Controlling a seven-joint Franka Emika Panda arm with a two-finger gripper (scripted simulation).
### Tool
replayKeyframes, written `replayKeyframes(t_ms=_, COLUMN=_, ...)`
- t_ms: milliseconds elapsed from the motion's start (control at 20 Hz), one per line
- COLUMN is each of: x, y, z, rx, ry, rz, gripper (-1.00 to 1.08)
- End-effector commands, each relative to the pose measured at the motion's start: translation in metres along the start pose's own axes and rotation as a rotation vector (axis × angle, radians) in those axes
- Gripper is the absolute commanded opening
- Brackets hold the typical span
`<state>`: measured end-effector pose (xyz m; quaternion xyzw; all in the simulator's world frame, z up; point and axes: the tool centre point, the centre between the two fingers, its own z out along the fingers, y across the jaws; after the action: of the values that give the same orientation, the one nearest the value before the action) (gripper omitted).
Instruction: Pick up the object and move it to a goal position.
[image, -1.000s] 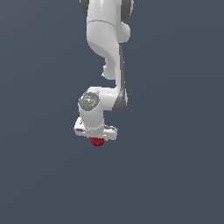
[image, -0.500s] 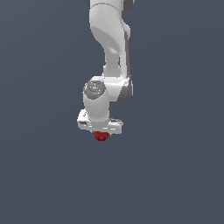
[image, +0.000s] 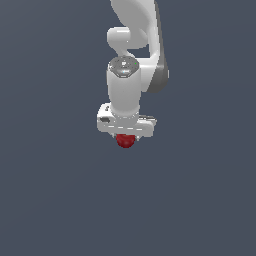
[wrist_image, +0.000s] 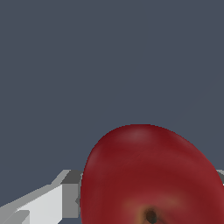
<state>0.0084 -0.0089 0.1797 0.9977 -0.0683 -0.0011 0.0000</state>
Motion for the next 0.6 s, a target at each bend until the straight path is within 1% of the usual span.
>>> replayKeyframes(t_ms=0, x=-0.005, y=-0.009, z=-0.021, rx=-0.001, ry=0.002, rz=0.001, gripper=-1.00)
replayKeyframes(t_ms=300, x=-0.012, y=-0.025, z=-0.054, rx=-0.001, ry=0.002, rz=0.001, gripper=-1.00)
replayKeyframes(t_ms=550, x=-0.014, y=-0.030, z=-0.063, rx=-0.001, ry=0.002, rz=0.001, gripper=-1.00)
